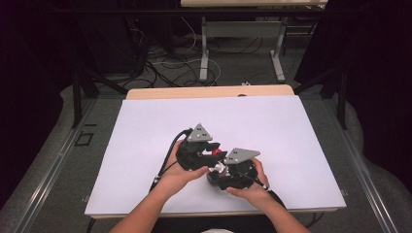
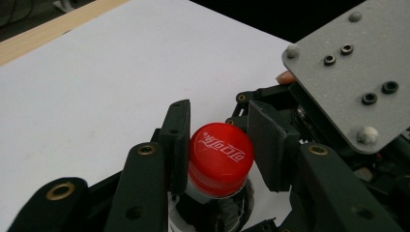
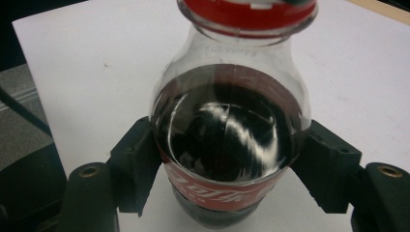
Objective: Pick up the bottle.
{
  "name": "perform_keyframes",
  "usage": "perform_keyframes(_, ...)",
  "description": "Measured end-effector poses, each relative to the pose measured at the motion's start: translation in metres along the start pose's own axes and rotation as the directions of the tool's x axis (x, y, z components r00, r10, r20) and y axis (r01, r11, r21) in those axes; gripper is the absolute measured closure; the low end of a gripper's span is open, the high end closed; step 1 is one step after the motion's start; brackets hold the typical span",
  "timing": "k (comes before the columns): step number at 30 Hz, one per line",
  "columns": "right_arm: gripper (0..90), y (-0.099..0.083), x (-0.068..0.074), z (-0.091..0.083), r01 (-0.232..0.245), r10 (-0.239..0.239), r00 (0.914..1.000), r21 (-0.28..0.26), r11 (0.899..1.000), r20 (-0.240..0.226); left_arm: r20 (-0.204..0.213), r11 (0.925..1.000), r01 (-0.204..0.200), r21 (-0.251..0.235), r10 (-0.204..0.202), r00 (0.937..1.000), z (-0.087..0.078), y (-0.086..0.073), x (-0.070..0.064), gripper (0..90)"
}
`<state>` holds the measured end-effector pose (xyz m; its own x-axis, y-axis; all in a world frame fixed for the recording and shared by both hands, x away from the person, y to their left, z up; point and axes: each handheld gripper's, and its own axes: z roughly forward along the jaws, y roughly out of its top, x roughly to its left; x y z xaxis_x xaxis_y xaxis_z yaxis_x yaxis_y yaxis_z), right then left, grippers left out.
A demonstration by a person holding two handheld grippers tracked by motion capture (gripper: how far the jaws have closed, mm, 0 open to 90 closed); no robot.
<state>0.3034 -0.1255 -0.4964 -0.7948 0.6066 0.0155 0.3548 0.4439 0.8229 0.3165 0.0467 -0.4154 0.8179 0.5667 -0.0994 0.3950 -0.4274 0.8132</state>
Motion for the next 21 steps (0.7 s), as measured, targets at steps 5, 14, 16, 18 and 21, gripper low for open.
perform_keyframes(5,30.5,0.000,0.000,0.001,-0.019,0.019,0.9996,0.008,1.000,0.021,-0.070,0.9996,0.027,-0.014,-0.028,0.9971,0.003,0.000,-0.006,61.8)
perform_keyframes(14,30.4,0.001,-0.002,-0.001,-0.021,0.021,0.9996,0.003,1.000,0.020,-0.058,0.9986,0.050,-0.014,-0.051,0.9970,0.002,0.003,-0.004,60.8)
perform_keyframes(16,30.3,0.001,-0.002,-0.002,-0.014,0.014,0.9998,0.000,1.000,0.014,-0.029,0.9978,0.062,-0.023,-0.063,0.9976,0.000,0.003,-0.001,54.1)
perform_keyframes(18,30.3,0.001,-0.004,-0.002,-0.003,0.004,1.0000,-0.018,1.000,0.009,0.005,0.9983,0.054,-0.023,-0.054,0.9986,-0.004,0.004,0.003,50.6)
perform_keyframes(21,30.3,0.002,-0.003,-0.003,0.006,-0.006,1.0000,-0.019,1.000,-0.006,0.054,0.9989,0.042,-0.021,-0.041,0.9977,-0.009,0.004,0.008,46.0)
